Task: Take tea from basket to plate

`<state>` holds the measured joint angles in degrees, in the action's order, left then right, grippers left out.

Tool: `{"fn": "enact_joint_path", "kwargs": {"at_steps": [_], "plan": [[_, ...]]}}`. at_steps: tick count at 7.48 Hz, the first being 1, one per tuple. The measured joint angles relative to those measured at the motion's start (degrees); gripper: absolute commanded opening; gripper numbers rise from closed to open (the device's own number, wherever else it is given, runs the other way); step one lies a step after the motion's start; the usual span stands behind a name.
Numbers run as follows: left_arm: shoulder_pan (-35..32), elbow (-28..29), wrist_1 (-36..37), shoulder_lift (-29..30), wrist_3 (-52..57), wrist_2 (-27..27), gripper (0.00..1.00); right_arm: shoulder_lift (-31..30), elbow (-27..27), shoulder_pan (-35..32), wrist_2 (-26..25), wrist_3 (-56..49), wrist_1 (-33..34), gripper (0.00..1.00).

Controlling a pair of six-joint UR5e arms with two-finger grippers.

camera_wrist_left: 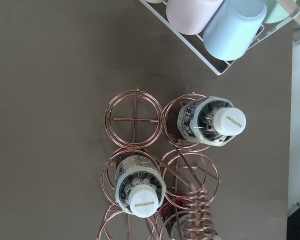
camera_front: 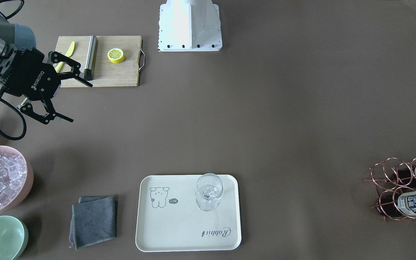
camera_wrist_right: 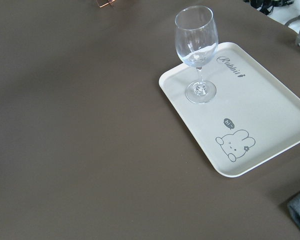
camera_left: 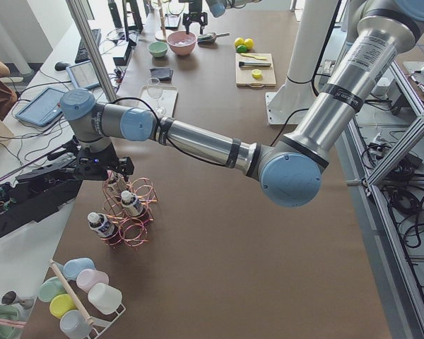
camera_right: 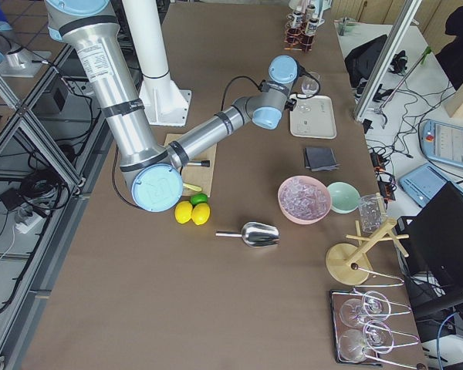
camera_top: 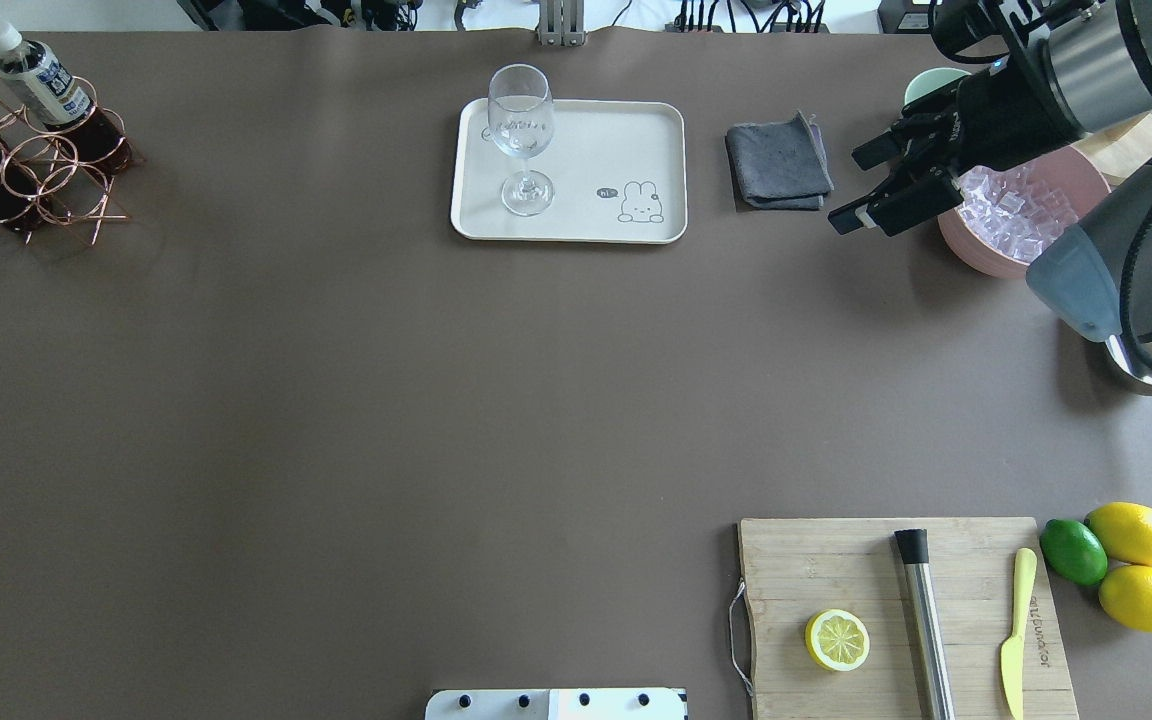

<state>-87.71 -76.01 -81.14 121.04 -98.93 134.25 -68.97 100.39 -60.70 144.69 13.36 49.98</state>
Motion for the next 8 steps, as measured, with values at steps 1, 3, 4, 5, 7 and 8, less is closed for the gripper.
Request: {"fn": "enact_joint_path", "kwargs": {"at_steps": [1,3,4,5,7,8], "plan": [[0.5,0.2,-0.6,0.0,0.1,-0.1,0.88,-0.2,-2.0,1.1,-1.9,0.7,-7.3,1.00],[0.9,0.9,-2.1,-0.1,0.2,-0.2,0.86,0.0,-6.8,3.1,-3.9,2.0,-19.9,0.99],[0.9,1.1,-2.4,-0.1,0.6,-0.3,0.84,0.1,-8.3,3.8,-4.6,6.3,-25.4,0.99],[1.0,1.3,-2.5,-0.2,1.0,-0.3,0.81,0.0,-9.0,4.5,-6.3,12.7,-29.7,0.99],[1.0,1.3,-2.5,-0.3,1.3,-0.3,0.39,0.3,-9.2,7.1,-12.5,19.4,-34.1,1.00],[1.0,1.3,-2.5,-0.3,1.3,-0.3,0.00,0.3,-9.3,7.9,-15.8,22.7,-35.1,1.00]]}}
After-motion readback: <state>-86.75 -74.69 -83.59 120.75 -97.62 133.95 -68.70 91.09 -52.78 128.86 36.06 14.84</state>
